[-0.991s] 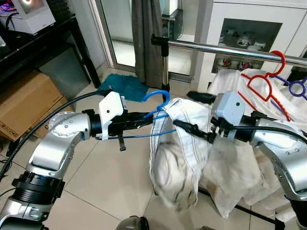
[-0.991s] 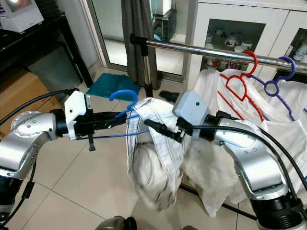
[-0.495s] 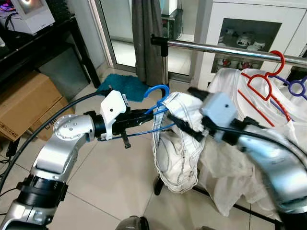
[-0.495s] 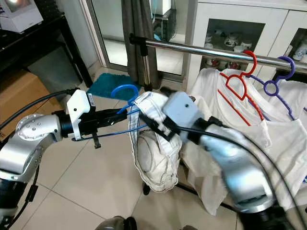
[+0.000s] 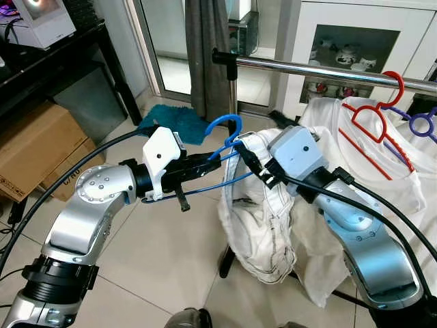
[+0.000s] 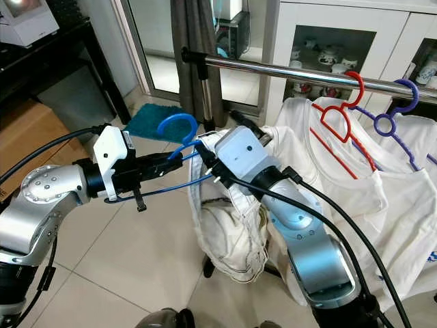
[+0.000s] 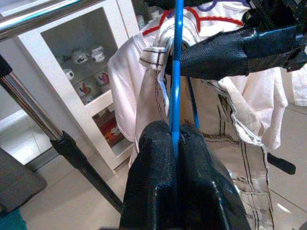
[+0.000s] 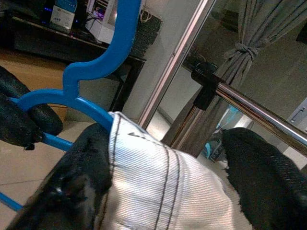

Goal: Hang hanger

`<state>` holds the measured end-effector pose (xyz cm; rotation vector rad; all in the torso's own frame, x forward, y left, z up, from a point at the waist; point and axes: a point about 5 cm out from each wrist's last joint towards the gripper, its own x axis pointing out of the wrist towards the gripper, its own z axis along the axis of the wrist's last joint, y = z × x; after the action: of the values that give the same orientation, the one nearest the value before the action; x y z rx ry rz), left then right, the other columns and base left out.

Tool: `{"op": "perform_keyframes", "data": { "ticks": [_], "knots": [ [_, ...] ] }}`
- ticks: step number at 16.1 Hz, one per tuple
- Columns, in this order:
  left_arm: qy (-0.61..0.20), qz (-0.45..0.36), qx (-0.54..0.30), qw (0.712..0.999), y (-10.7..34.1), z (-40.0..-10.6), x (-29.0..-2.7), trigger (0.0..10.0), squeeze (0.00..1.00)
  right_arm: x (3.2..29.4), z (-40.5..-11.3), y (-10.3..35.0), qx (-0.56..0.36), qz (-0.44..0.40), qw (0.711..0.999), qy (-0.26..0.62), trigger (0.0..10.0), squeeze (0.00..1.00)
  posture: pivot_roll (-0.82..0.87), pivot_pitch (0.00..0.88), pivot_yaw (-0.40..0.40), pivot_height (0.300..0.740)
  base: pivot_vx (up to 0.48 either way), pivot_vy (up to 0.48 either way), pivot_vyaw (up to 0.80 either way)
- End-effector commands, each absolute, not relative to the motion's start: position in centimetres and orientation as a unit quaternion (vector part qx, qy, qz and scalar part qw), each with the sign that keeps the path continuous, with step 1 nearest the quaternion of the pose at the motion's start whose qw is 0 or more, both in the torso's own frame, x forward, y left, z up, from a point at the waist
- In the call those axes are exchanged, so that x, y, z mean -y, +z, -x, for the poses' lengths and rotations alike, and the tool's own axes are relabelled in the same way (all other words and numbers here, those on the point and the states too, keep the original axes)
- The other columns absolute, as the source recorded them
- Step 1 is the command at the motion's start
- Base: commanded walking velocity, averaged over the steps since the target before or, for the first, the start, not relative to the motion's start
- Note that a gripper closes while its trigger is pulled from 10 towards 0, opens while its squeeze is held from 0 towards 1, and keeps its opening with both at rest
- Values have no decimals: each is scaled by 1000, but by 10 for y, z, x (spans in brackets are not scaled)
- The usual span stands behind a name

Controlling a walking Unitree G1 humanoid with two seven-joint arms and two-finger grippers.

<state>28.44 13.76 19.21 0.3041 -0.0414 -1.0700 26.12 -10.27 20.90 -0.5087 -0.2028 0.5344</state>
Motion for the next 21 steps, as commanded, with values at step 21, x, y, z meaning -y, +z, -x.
{"op": "perform_keyframes", "data": {
  "ticks": [21],
  "knots": [
    [-487,-149,38,860,206,-283,-157,0,0,102,-260,211,100,234,919,300,0,0,-49,81,127,740,0,0,0]
  ]
}}
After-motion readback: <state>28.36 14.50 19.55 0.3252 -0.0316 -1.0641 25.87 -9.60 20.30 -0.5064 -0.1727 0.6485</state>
